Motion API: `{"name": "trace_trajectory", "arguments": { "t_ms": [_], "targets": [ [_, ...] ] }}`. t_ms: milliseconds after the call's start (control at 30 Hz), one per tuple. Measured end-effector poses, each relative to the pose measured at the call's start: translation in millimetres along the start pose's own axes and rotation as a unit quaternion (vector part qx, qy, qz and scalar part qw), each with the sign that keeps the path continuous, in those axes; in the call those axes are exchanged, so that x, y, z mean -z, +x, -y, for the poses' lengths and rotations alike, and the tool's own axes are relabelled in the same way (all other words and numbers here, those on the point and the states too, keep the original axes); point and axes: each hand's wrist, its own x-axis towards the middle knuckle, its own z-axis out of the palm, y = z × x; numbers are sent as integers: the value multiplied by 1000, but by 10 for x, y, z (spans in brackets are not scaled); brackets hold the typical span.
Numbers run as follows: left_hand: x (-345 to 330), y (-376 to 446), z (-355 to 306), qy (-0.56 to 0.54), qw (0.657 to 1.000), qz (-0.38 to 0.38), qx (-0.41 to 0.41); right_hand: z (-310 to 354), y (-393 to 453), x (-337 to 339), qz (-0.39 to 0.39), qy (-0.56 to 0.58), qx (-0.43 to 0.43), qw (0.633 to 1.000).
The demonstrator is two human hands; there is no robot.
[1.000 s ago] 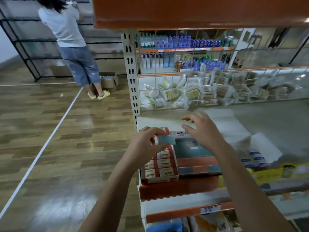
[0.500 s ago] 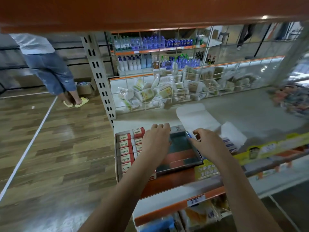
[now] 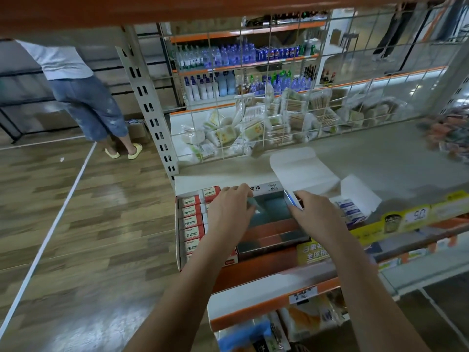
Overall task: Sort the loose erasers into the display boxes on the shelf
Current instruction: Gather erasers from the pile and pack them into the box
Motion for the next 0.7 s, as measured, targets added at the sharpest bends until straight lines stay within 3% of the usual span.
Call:
{"name": "trace_trajectory", "arguments": {
  "t_ms": [700],
  "targets": [
    [44, -84, 41, 70, 997, 10, 34, -49, -11, -45, -13, 15, 6, 1000]
  ]
}}
